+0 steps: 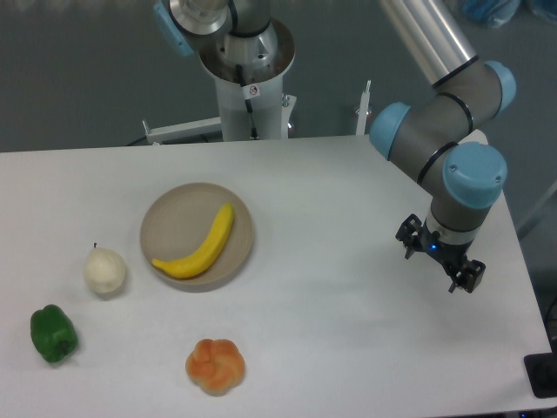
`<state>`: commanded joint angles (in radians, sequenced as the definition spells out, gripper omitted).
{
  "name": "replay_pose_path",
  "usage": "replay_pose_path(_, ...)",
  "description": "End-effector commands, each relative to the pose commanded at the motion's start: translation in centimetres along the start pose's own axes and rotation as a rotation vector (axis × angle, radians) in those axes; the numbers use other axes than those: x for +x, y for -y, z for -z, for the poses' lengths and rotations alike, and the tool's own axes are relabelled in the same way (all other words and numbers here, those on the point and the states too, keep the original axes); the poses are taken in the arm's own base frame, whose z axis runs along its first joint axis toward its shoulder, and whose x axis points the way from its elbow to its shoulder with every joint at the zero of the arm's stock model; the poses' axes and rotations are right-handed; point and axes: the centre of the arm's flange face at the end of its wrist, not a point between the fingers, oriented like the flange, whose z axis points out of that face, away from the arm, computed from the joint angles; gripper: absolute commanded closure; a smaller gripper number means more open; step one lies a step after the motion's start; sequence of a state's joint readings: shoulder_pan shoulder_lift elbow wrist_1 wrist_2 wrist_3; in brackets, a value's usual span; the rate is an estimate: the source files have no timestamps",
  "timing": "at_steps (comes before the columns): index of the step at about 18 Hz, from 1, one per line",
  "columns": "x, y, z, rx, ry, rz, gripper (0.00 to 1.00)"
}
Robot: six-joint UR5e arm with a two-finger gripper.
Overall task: Pick up the banana from the plate
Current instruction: 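Move the open gripper over the yellow banana on the plate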
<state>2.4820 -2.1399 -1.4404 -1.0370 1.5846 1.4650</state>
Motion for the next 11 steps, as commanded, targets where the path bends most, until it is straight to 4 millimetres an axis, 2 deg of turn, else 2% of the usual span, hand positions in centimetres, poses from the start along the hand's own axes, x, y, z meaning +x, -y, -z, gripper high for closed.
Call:
replay_pose_path(3,0.2,0.1,0.1,0.0,0.0,-0.002,0.0)
replay_pose_path(5,0.7,0.4,1.0,0.0,0.008,-0.006,0.0)
replay_pose_path(7,2.4,0.7,1.6,0.0,0.0,-0.012,0.0)
replay_pose_path(10,5.7,3.2,1.8,0.002,-0.018,-0.038,0.0)
replay_pose_path(11,6.8,3.4,2.2,0.002,-0.021,-0.043,0.0)
